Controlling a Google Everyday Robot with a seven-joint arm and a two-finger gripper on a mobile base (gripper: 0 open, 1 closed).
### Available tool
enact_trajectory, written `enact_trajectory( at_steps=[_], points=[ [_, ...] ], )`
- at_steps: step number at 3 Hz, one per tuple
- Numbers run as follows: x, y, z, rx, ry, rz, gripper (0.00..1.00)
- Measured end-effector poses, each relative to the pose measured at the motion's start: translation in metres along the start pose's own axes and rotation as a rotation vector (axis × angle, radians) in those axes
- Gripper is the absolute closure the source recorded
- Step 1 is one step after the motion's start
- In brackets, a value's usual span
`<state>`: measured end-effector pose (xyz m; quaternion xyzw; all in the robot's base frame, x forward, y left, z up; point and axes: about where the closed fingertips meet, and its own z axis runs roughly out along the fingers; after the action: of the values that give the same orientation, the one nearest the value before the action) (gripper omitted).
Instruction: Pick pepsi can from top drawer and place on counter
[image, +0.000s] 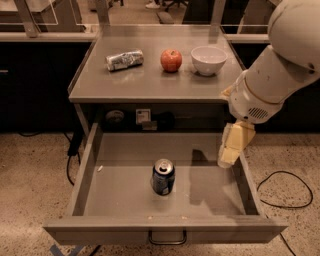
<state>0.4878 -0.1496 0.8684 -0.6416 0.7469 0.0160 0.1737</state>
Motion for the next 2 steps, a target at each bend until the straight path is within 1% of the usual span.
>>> enact_trajectory(
  at_steps=[1,2],
  points=[
    [-0.006,0.002,0.007,-0.006,-0.004,-0.015,0.0],
    [-0.022,0.007,0.05,-0.031,0.0,-0.043,0.0]
  ],
)
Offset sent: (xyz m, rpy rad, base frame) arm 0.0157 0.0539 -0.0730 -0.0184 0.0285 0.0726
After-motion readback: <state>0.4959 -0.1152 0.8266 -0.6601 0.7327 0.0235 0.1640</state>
